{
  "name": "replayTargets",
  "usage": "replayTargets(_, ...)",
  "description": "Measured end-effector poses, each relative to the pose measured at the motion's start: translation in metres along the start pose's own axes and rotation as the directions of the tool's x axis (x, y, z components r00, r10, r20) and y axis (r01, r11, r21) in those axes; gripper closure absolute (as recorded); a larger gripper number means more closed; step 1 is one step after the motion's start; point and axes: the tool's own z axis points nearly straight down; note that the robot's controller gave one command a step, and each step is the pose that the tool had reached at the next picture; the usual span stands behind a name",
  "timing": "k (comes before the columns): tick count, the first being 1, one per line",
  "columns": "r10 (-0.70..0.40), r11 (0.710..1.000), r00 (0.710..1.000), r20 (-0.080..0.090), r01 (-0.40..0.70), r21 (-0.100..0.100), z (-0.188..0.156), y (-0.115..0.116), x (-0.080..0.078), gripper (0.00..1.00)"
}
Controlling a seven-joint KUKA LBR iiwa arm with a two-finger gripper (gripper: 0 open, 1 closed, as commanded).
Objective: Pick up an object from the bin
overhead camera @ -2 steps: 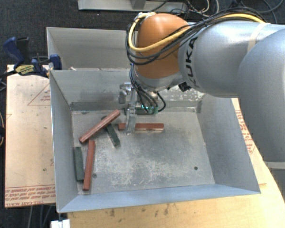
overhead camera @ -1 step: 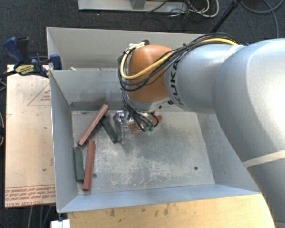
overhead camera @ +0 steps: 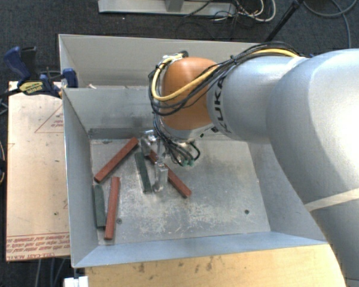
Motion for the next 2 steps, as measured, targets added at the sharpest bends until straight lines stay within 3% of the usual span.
replayTargets(1,0.000,1.000,1.000,-0.002,0.000,0.000,0.001,0.000,0.001,0.00)
replayTargets(2,-0.589,0.808,0.808,0.000,0.589,-0.001,0.000,0.012,0.001,1.00)
